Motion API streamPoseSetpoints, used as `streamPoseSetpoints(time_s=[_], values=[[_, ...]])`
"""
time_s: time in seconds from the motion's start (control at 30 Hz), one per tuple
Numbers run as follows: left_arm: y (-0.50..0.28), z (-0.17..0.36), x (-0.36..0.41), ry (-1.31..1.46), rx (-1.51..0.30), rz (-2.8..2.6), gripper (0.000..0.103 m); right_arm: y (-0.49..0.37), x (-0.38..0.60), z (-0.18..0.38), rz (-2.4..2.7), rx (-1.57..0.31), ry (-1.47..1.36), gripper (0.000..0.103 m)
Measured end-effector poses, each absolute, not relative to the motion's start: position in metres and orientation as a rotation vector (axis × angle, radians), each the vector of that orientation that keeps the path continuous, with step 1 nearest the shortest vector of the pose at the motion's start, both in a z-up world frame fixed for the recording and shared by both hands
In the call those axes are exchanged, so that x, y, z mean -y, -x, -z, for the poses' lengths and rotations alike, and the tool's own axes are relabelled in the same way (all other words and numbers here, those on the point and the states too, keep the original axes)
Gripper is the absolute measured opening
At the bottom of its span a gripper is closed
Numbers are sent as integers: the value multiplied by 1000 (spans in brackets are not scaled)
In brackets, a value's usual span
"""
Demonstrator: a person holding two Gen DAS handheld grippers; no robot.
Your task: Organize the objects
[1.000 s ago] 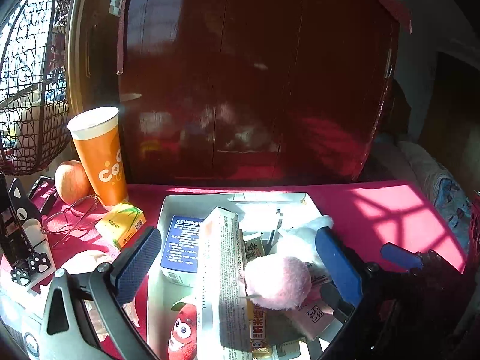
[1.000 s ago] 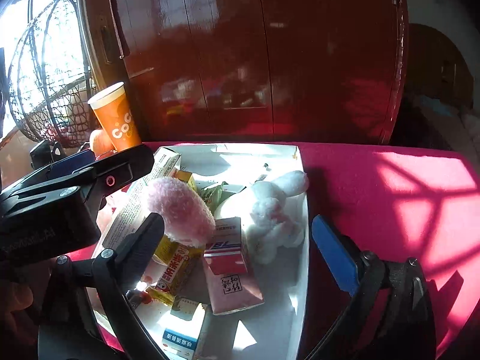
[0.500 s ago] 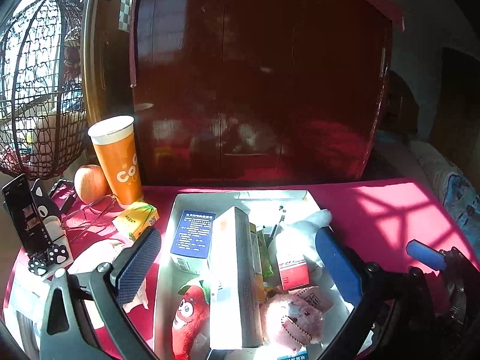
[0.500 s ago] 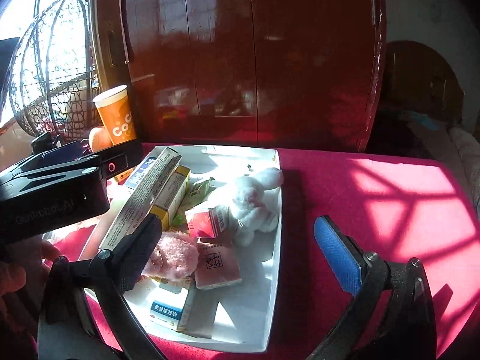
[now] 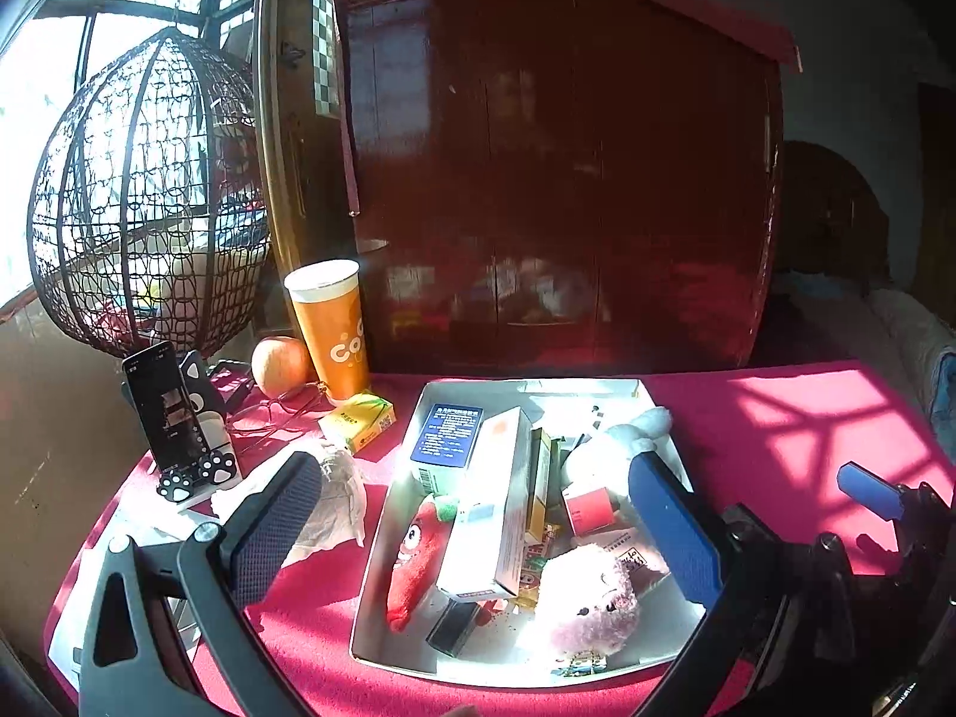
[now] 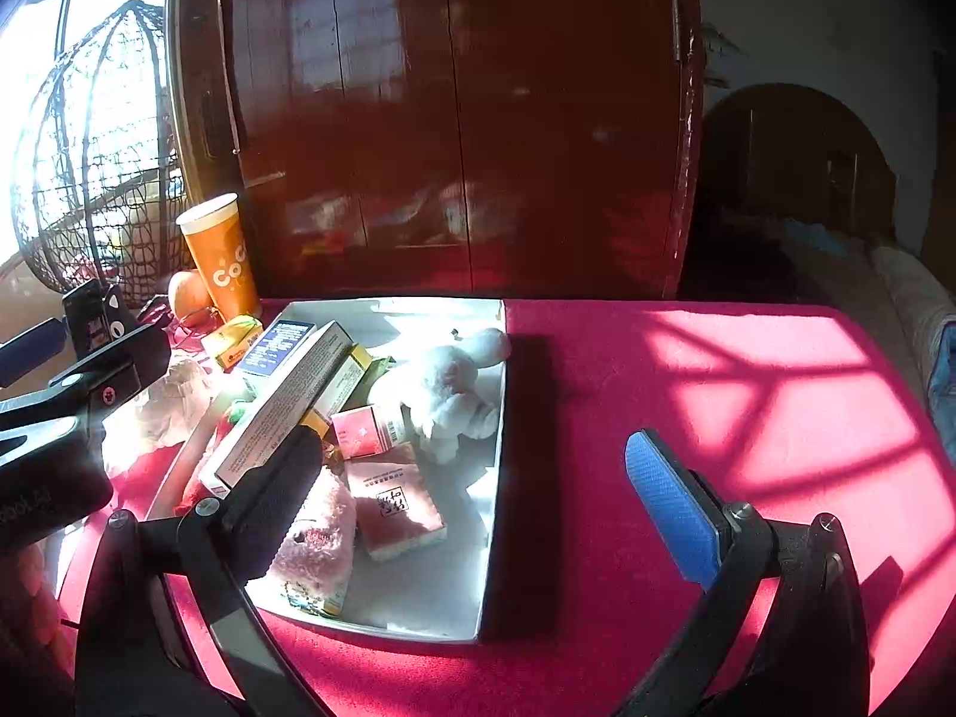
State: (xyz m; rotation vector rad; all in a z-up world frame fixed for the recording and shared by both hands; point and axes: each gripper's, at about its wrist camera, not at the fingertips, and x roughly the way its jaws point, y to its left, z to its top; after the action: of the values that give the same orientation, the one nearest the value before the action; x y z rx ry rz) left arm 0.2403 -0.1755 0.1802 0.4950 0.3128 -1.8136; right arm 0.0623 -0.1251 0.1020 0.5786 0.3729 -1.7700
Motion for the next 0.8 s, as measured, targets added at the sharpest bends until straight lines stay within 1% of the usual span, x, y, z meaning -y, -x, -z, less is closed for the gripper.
streamPoseSetpoints(time_s=[0.1,0.27,0.47,0.63,0.8], values=[[-242,-190,165,-501,-304,1819,103,-61,115,-107,1782,-359,-564,103],[-239,-201,139,-509,-220,1783,103,-58,94,-122,1801,-310,-525,103],[-244,-205,118,-496,-324,1864,103,-53,53,-145,1851,-195,-437,103],[-241,-205,103,-519,-287,1841,103,-57,15,-155,1880,-122,-352,103],[-243,-201,96,-528,-322,1830,103,-58,-14,-156,1897,-78,-313,103]])
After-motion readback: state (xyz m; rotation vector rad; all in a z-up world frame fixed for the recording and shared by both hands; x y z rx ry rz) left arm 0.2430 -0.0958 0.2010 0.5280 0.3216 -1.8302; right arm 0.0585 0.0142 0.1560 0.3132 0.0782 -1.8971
